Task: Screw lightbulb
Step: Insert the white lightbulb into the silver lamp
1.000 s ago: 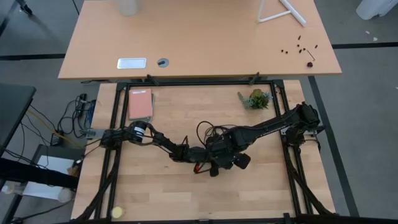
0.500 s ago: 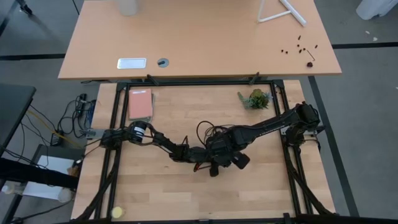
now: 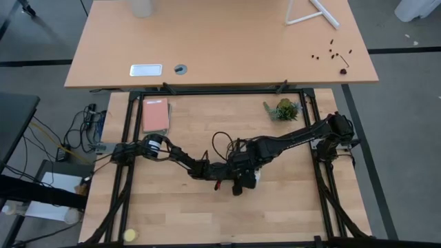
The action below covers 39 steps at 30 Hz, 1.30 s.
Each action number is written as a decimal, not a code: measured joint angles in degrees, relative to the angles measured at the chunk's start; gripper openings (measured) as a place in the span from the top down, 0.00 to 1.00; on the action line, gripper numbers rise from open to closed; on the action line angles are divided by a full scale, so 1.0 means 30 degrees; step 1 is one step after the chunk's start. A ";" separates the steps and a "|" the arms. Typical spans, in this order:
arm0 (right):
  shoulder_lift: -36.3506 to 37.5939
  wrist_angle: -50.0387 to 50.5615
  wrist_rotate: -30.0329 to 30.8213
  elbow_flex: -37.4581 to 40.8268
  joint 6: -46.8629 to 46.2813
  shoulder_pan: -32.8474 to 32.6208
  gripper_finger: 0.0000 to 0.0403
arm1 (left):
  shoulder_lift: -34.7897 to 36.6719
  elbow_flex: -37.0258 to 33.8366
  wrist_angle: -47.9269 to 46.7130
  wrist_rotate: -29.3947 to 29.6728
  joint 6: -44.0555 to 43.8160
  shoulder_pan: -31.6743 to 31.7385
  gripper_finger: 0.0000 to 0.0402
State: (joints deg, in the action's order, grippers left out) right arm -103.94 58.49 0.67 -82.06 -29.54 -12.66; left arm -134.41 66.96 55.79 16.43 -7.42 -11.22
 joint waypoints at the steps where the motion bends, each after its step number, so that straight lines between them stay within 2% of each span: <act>1: 0.0000 0.0013 0.0012 0.0000 -0.1367 0.0049 0.30 | 0.0000 0.0000 0.0003 0.0003 0.0067 0.0000 0.51; 4: 0.0000 0.0124 0.0078 0.0000 -0.5327 0.0140 0.36 | 0.0000 -0.0001 0.0000 -0.0007 0.0269 -0.0007 0.51; 6: 0.0000 0.0200 -0.0022 0.0000 -0.6659 0.0180 0.39 | 0.0000 -0.0007 0.0007 -0.0015 0.0283 -0.0007 0.51; 9: 0.0000 0.0187 -0.0027 0.0007 -0.6777 0.0180 0.40 | 0.0000 -0.0007 0.0000 -0.0013 0.0288 -0.0007 0.51; 13: 0.0007 0.0134 -0.0343 -0.0001 -0.5122 0.0356 0.31 | 0.0000 -0.0007 0.0029 0.0000 0.0184 -0.0007 0.51; 18: 0.0007 0.0244 -0.0974 -0.0550 -0.1201 0.0842 0.15 | 0.0000 -0.0007 0.0012 0.0007 0.0042 0.0000 0.51; 23: 0.0022 0.0467 -0.1698 -0.1237 0.2158 0.1032 0.06 | 0.0000 -0.0007 0.0007 0.0022 0.0028 0.0000 0.51; 33: 0.0022 0.1407 -0.1581 -0.1319 1.4503 -0.0090 0.07 | 0.0000 0.0000 -0.0004 0.0029 0.0042 0.0000 0.51; 39: 0.0022 0.1499 -0.0010 -0.1263 1.9050 -0.0619 0.08 | 0.0000 0.0000 0.0000 0.0068 0.0115 -0.0007 0.51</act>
State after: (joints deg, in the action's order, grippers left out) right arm -103.88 62.99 0.64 -85.85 27.61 -14.52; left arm -134.41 66.96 55.79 16.63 -7.07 -11.25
